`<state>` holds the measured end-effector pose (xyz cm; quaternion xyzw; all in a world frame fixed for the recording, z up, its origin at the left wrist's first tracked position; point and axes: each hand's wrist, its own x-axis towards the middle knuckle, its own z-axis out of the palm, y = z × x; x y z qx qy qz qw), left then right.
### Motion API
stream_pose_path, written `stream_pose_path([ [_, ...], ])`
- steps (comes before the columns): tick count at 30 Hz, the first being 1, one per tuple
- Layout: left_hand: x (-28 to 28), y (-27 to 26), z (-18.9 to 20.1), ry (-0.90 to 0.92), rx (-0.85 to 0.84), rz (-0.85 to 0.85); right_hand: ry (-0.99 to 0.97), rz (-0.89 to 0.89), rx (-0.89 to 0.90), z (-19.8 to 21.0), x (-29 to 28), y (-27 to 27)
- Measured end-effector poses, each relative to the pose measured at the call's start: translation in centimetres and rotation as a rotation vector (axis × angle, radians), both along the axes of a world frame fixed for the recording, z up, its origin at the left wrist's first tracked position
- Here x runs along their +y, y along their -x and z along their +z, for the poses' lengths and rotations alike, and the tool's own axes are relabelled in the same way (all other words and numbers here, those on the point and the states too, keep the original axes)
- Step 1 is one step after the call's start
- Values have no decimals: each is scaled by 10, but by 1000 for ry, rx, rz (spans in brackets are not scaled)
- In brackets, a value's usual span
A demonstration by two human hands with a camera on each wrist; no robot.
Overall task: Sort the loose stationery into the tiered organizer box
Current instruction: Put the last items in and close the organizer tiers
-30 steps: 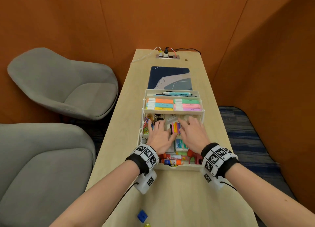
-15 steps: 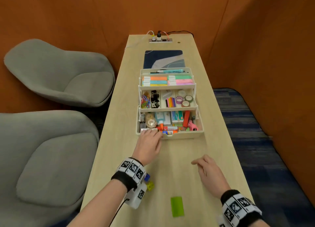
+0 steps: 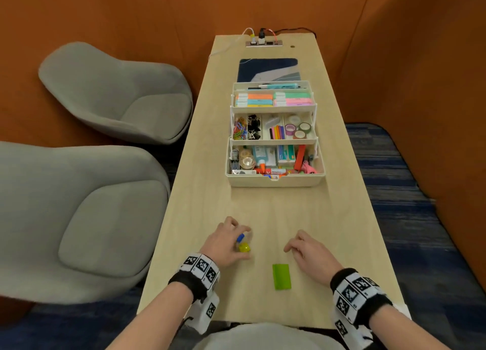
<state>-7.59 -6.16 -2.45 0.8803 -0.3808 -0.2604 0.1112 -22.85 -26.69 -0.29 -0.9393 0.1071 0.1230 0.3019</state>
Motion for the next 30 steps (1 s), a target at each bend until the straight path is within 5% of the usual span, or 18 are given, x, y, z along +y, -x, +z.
stream_pose_path([
  [3,-5,8,-6,-58,-48,-91,24,45,-1,4,4,-12],
  [20,-22,-29,-15,55,159,157,-4,140,167,2,7,-60],
  [25,-26,-39,-11,320,390,409,-25,378,442,-6,4,-45],
  [30,-54,-68,29,624,524,566,7,400,342,-17,7,-28],
])
